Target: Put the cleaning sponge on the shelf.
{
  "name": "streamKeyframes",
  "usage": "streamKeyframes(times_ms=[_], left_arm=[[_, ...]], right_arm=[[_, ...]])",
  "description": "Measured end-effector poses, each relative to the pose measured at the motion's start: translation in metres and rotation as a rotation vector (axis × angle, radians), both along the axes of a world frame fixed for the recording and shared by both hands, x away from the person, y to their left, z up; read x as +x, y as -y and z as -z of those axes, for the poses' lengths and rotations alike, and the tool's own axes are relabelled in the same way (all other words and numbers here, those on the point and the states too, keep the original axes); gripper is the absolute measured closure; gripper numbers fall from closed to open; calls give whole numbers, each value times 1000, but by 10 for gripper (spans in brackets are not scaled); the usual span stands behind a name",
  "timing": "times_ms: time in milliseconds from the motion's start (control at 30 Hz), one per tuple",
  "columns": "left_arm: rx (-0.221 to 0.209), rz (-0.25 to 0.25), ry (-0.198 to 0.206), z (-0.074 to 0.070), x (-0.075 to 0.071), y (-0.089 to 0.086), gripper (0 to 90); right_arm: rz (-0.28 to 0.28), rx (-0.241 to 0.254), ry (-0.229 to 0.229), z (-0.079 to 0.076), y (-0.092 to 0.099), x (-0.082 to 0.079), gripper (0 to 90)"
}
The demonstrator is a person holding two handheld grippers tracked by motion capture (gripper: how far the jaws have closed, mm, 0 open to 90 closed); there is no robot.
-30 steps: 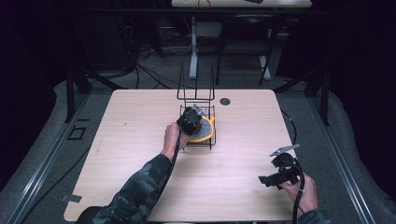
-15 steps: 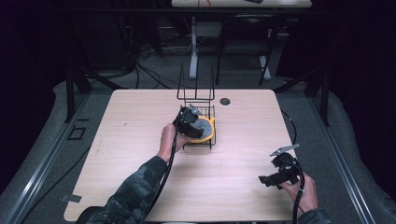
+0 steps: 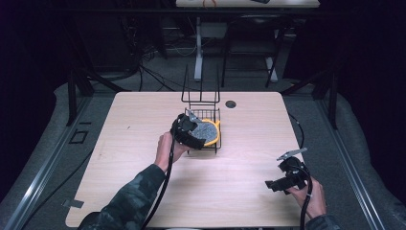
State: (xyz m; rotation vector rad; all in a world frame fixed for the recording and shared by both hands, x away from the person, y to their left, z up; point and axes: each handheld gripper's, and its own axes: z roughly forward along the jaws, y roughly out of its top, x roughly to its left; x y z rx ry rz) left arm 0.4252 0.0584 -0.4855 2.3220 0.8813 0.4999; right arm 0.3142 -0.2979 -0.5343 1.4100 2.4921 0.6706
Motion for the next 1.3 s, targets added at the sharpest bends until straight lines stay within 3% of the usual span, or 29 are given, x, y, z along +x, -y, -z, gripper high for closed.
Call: streamKeyframes(times_ms=[467, 667, 900, 1300], left_arm=[[1, 30, 14, -19, -34, -23, 84], [5, 43, 14, -26, -56, -33, 39], [20, 28, 7, -23, -73, -49, 1], [13, -60, -25, -7, -103, -100, 0]], right_arm=[[0, -2, 5, 2, -2, 0, 17], [0, 2, 4, 1, -2, 0, 17], [3, 1, 1, 0, -1, 0, 15], [5, -3, 8, 0, -2, -1, 9]])
